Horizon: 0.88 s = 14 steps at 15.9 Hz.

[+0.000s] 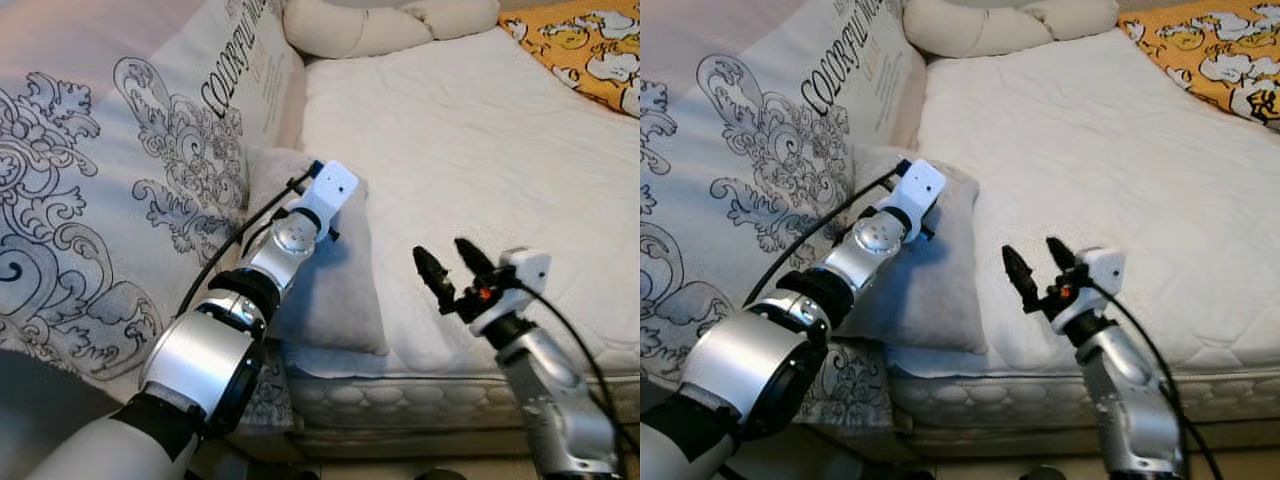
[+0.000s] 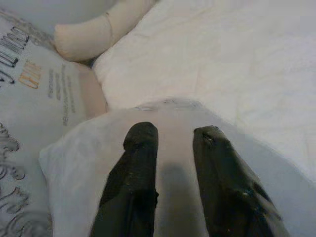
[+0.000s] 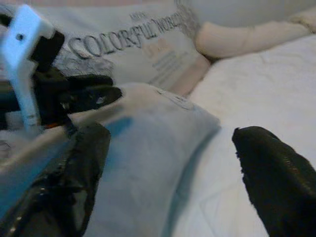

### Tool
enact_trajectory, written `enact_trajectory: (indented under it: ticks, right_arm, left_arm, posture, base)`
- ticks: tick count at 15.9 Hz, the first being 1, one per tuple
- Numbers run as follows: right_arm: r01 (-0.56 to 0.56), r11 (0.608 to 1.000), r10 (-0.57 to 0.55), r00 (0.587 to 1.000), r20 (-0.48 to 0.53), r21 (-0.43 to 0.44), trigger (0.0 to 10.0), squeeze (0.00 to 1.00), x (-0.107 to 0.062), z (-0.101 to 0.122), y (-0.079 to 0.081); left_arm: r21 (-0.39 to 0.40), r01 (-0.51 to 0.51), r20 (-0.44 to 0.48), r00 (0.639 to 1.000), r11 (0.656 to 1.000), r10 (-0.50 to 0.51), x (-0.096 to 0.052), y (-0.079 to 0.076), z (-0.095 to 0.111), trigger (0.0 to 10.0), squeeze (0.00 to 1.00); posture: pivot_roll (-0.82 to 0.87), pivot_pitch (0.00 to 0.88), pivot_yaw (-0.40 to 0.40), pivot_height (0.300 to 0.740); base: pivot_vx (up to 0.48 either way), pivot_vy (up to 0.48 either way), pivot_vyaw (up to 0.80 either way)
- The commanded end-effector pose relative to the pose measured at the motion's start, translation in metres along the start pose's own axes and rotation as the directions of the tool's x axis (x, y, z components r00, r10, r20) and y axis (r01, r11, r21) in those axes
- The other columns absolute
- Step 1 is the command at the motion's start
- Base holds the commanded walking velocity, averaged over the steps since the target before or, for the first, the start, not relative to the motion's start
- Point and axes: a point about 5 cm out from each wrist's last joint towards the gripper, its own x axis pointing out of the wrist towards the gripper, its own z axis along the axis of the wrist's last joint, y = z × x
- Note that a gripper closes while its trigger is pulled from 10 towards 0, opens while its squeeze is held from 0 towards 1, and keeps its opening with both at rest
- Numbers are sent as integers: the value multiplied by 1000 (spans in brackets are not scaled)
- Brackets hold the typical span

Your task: Clean up the room

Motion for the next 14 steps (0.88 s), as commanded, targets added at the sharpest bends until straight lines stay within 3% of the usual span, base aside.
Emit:
enact_trajectory:
  ticks: [1, 3, 5, 6, 7, 8, 12, 14]
  right_arm:
    - [-54, 998, 54, 999, 6, 14, 10000, 1000, -1, 5, 6]
    - [-80, 997, 80, 997, -1, 13, 10000, 1000, -3, 8, 8]
    - [-69, 998, 68, 998, -11, -11, 10000, 1000, -5, 12, 7]
    - [-18, 999, 18, 1000, -3, -27, 10000, 1000, -3, 14, 2]
    - [55, 997, -56, 998, -5, -46, 10000, 1000, 0, 15, -3]
    - [136, 988, -137, 990, -10, -66, 10000, 0, 4, 13, -8]
    - [229, 972, -230, 973, -22, -47, 10000, 0, 11, 8, -7]
    - [299, 954, -300, 954, -17, -29, 10000, 0, 13, 4, -6]
  left_arm:
    - [-62, -1, 85, 996, 998, 7, 0, 15, 12, 10000, 1000]
    - [-144, 42, 152, 988, 989, -20, -1, 18, 20, 10000, 1000]
    - [-288, 105, 259, 965, 952, -28, -11, 30, 24, 10000, 1000]
    - [-310, 95, 273, 962, 946, -7, -21, 37, 18, 10000, 863]
    - [-312, 49, 267, 963, 949, 38, -33, 43, 9, 10000, 812]
    - [-334, -5, 243, 966, 943, 91, -47, 49, -2, 10000, 812]
    - [-360, -52, 202, 970, 932, 132, -82, 49, -12, 10000, 812]
    - [-294, -67, 179, 976, 953, 124, -96, 45, -10, 10000, 808]
  posture:
    - [-172, 0, 175, 740]
    - [-171, 0, 173, 740]
    - [-158, 0, 155, 740]
    - [-144, 0, 144, 740]
    - [-134, 0, 136, 740]
    - [-118, 0, 122, 740]
    - [-90, 0, 87, 740]
    - [-73, 0, 69, 740]
  base:
    - [0, 0, 0]
    - [0, 0, 0]
    - [0, 0, 0]
    - [0, 0, 0]
    - [0, 0, 0]
    - [0, 0, 0]
    - [0, -361, 0]
    - [0, -480, 0]
